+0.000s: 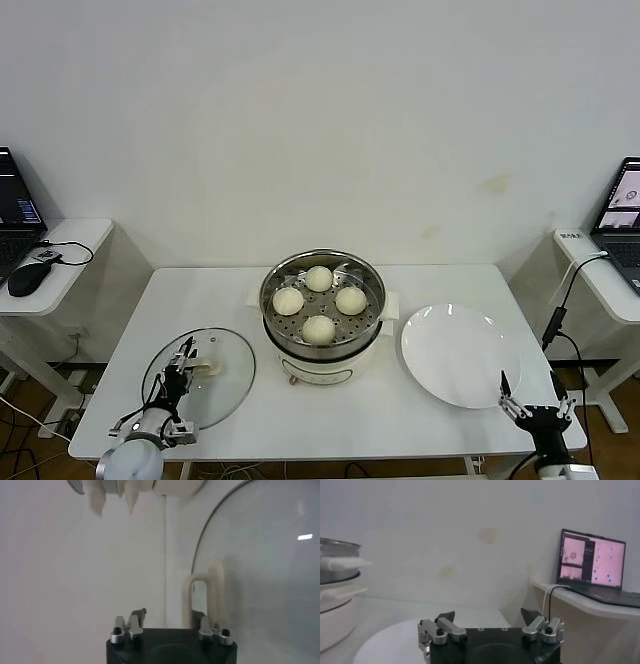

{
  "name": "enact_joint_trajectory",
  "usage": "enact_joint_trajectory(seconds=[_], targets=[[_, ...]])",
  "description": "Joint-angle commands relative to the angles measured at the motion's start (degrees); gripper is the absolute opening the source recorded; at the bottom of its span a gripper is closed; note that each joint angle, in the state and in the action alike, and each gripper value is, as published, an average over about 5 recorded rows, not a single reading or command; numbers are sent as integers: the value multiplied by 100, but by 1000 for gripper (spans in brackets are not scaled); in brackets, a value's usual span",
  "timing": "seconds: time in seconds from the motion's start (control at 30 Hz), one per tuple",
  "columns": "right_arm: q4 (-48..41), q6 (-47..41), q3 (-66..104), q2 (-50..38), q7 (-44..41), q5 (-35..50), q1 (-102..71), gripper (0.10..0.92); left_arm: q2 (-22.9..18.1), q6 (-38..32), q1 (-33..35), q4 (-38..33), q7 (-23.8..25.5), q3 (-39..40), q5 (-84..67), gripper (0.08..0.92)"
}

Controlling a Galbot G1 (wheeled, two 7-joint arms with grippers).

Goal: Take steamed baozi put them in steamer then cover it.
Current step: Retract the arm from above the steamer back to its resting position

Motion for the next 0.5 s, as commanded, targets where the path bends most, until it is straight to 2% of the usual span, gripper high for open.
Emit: enact_joint_trajectory(seconds=[0.03, 0.3, 0.5], targets=[[-16, 5, -12, 14, 1, -8, 6, 823, -10, -13, -36, 140, -103, -20, -20, 401], [40, -9, -44, 46, -4, -36, 13, 823, 11, -44, 53, -68, -359, -160, -206, 177], [64, -11, -105, 5, -39, -63, -6, 823, 241, -32, 427, -741, -400, -524, -340, 143]])
